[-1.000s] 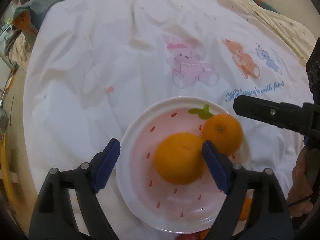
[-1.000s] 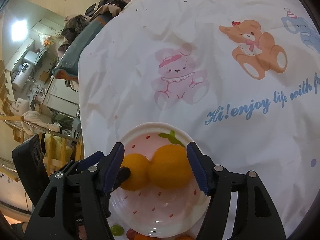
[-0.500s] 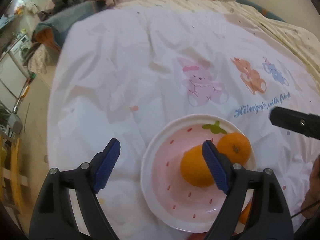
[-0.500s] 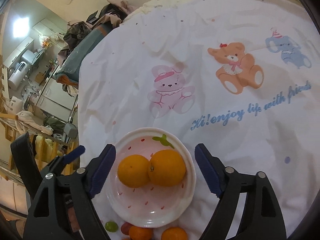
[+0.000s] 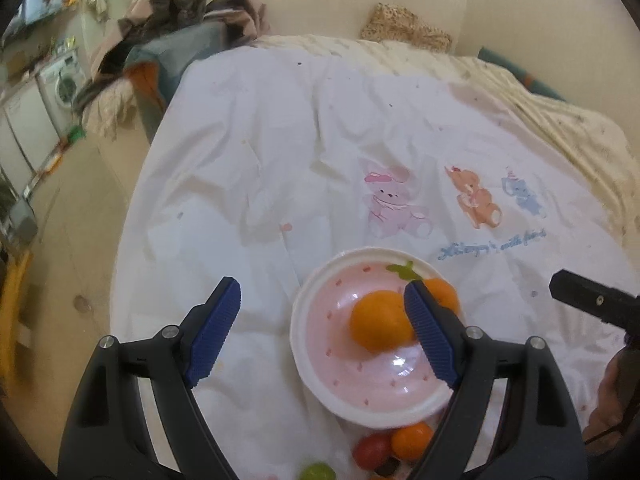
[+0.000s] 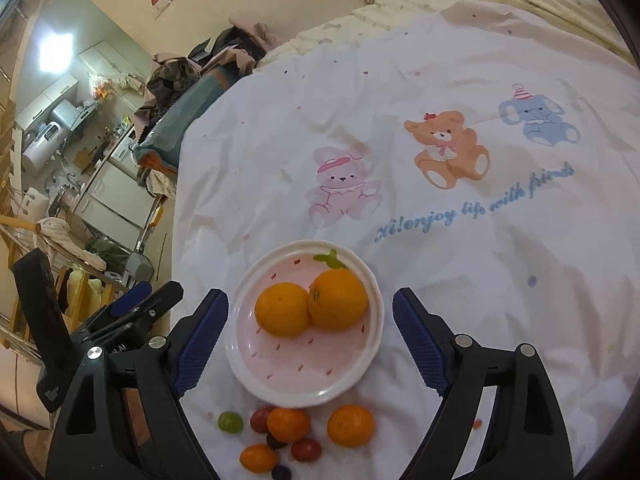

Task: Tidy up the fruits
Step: 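Open both grippers and withdraw them from the plate, then grasp the green fruit with the left gripper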

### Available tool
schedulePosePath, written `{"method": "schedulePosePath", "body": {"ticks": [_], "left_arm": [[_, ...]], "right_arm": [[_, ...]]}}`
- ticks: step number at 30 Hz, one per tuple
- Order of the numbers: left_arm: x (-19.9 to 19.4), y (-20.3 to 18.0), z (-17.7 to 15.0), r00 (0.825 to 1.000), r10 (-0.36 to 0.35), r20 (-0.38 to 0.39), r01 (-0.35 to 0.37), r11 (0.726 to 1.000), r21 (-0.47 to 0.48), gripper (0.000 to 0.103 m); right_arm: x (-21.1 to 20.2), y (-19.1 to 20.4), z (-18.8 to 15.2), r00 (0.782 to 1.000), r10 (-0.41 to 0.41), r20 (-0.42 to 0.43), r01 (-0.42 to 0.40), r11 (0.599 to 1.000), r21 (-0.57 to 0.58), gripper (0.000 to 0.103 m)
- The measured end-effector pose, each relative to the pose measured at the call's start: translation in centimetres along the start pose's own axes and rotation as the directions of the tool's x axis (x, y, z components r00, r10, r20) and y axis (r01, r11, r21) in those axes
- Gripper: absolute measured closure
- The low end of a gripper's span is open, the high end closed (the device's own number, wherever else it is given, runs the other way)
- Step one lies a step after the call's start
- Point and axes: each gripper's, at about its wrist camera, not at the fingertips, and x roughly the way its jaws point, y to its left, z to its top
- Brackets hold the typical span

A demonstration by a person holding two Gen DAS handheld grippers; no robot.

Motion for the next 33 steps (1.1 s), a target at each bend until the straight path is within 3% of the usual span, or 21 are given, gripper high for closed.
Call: {"method": "schedulePosePath", "body": {"ticks": [3, 6, 10, 20, 28, 33], "left_arm": [[-1.0, 0.4, -0.8, 1.000, 0.014, -0.003, -0.014, 1.000, -0.010, 0.020], [-2.0, 1.2, -1.6, 1.000, 0.009, -0.005, -0.009, 0.999, -0.040, 0.010], [-3.3, 1.7, -2.5, 1.000, 0.006, -0.011, -0.006, 0.999, -0.054, 0.010], [-6.6, 0.5, -5.8, 0.999, 0.051, -0.017, -0.050, 0.998, 0.040, 0.010], [-6.7, 0.9, -8.0, 0.996, 0.022, -0.091, -0.020, 1.000, 0.018, 0.010], [-4.7, 1.0, -9.3, 0.979, 0.045, -0.200, -0.031, 0.997, 0.071, 0.010]], "right_arm": [[-1.3, 0.4, -1.2, 1.000, -0.017, 0.009, 0.017, 1.000, -0.008, 0.016], [-2.3, 0.6, -2.4, 0.999, -0.033, 0.008, 0.033, 0.999, -0.014, 0.016], [-3.7, 1.0, -4.1, 0.999, -0.050, 0.020, 0.051, 0.999, -0.013, 0.016], [-5.7, 0.3, -7.7, 0.995, -0.095, 0.000, 0.095, 0.994, 0.051, 0.016], [-5.6, -0.7, -9.8, 0.995, -0.088, -0.051, 0.093, 0.989, 0.112, 0.016], [-5.0, -0.9, -10.2, 0.993, -0.090, -0.073, 0.098, 0.987, 0.124, 0.016]]}}
